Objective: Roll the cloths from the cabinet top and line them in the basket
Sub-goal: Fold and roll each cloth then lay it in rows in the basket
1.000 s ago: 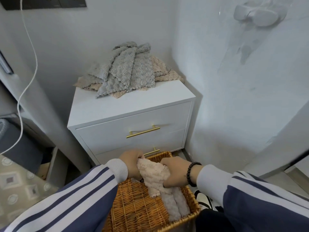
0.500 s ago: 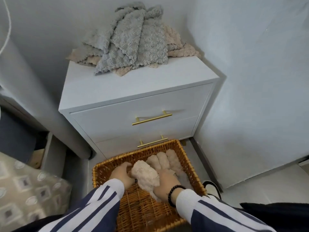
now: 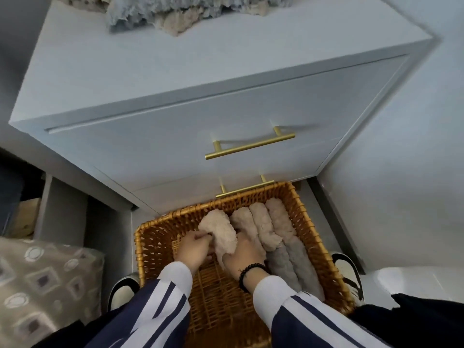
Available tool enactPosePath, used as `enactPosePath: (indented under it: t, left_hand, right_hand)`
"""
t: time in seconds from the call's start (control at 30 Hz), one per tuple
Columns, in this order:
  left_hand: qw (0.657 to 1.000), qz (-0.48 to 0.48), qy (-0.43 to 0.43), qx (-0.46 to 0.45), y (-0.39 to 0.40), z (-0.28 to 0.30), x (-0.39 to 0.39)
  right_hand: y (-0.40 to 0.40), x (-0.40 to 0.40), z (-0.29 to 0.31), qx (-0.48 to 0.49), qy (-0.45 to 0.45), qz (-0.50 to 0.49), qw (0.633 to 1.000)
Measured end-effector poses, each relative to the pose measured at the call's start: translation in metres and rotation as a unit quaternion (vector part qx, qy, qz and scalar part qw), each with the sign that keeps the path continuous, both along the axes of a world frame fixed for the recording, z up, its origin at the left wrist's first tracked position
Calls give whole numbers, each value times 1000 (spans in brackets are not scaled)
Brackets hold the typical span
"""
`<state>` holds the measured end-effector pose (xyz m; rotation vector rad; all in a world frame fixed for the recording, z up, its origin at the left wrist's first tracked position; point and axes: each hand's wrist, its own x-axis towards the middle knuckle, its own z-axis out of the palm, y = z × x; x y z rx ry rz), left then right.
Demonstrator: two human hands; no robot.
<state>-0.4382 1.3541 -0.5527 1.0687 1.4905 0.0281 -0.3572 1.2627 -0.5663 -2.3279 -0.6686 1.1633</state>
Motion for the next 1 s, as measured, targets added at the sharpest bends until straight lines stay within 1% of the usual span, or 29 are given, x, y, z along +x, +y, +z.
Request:
enactPosePath:
  t: [0.23, 0.33, 0.4, 0.43, 0.5, 0.53, 0.6, 0.63, 0.67, 0.7, 0.73, 0.83, 0.9, 1.0]
  left_hand:
    - [995, 12, -45, -93, 4, -33, 12]
    - [991, 1, -60, -120, 2, -41, 21]
    - [990, -14, -60, -126, -1, -44, 30]
    - [990, -21, -61, -125, -2, -46, 34]
    - [989, -45, -63, -124, -2, -50, 44]
    - [989, -61, -59, -119, -2, -51, 48]
    - [988, -88, -47, -114, -4, -54, 56]
    - [988, -97, -42, -110, -5, -54, 59]
    - [989, -100, -38, -106, -6, -53, 61]
    - [990, -100, -38, -96, -6, -54, 63]
    - [990, -105, -34, -83, -7, -55, 65]
    - [987, -161, -5, -28, -12, -55, 75]
    - [979, -199, 35, 14, -20, -55, 80]
    - [960, -249, 77, 103, -33, -60, 79]
  right_hand:
    - [8, -12, -41, -36, 10, -27, 999]
    - [3, -15, -52, -24, 47, -58, 997]
    - [-4, -18, -55, -9, 67, -108, 992]
    - [-9, -21, -55, -5, 78, -155, 985]
    - [-21, -26, -54, -16, 108, -270, 957]
    - [-26, -29, -55, -28, 130, -331, 934]
    - [-34, -32, -59, -30, 193, -462, 865]
    - [-36, -32, -61, -9, 224, -516, 827]
    - [-37, -31, -64, 17, 242, -550, 799]
    - [-36, -29, -65, 47, 256, -567, 781]
    - [-35, -26, -67, 68, 262, -566, 779]
    - [-29, -16, -68, 104, 245, -542, 797]
    - [-29, -15, -68, 101, 238, -531, 807]
    - [-34, -20, -70, 82, 211, -489, 842]
